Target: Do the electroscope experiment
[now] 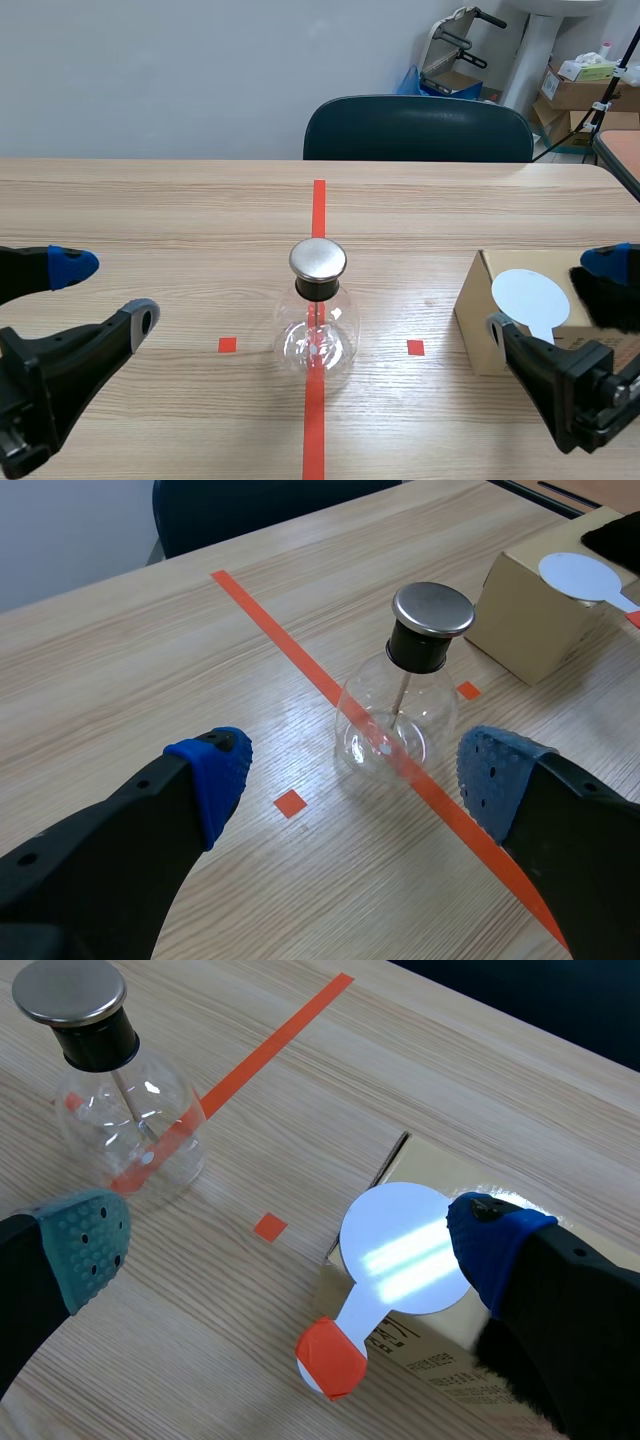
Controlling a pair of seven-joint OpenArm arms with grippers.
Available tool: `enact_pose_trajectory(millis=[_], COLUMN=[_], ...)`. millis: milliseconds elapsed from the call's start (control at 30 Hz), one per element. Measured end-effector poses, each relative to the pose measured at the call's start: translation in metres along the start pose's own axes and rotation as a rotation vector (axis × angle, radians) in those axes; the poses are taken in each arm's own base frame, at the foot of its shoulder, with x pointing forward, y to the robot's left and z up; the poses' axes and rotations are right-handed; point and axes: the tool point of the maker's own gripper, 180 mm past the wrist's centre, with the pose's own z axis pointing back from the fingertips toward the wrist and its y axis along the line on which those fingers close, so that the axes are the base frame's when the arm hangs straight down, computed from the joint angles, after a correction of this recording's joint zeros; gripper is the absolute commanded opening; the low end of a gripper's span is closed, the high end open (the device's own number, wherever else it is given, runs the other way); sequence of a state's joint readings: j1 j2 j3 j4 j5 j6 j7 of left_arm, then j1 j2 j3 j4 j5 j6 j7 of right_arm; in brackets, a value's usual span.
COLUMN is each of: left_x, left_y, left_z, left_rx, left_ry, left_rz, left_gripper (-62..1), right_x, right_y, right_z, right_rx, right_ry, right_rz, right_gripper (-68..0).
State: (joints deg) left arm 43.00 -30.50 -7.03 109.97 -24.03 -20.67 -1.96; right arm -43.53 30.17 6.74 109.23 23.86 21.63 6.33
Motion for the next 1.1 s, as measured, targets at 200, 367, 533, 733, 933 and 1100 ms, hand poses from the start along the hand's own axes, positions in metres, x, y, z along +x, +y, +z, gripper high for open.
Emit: enact_pose_trajectory(millis=[200, 367, 533, 733, 933, 1100], left_x=[-0.008, -0.008, -0.008, -0.008, -0.008, -0.004], left_y=[0.0, 0.0, 0.0, 0.0, 0.0, -0.002], left_z=[0.0, 0.0, 0.0, 0.0, 0.0, 0.0], left_rx=[0.001, 0.001, 0.001, 0.001, 0.0, -0.022], left_ry=[0.045, 0.046, 0.046, 0.046, 0.046, 0.024], left_rz=[0.0, 0.0, 0.0, 0.0, 0.0, -0.011], left_gripper=[-15.7, -15.7, -15.7, -15.7, -15.7, -15.7], right_x=[-0.001, -0.001, -0.001, -0.009, -0.021, -0.037], right_y=[0.0, 0.0, 0.0, 0.008, 0.027, 0.026], right_z=[0.0, 0.0, 0.0, 0.001, 0.017, 0.043], right_rx=[0.0, 0.0, 0.0, 0.04, 0.073, -0.048], right_ry=[0.006, 0.006, 0.006, 0.052, 0.15, 0.22], right_rz=[0.001, 0.001, 0.001, 0.109, 0.416, 0.779], right_gripper=[0.4, 0.4, 0.4, 0.4, 0.4, 0.4])
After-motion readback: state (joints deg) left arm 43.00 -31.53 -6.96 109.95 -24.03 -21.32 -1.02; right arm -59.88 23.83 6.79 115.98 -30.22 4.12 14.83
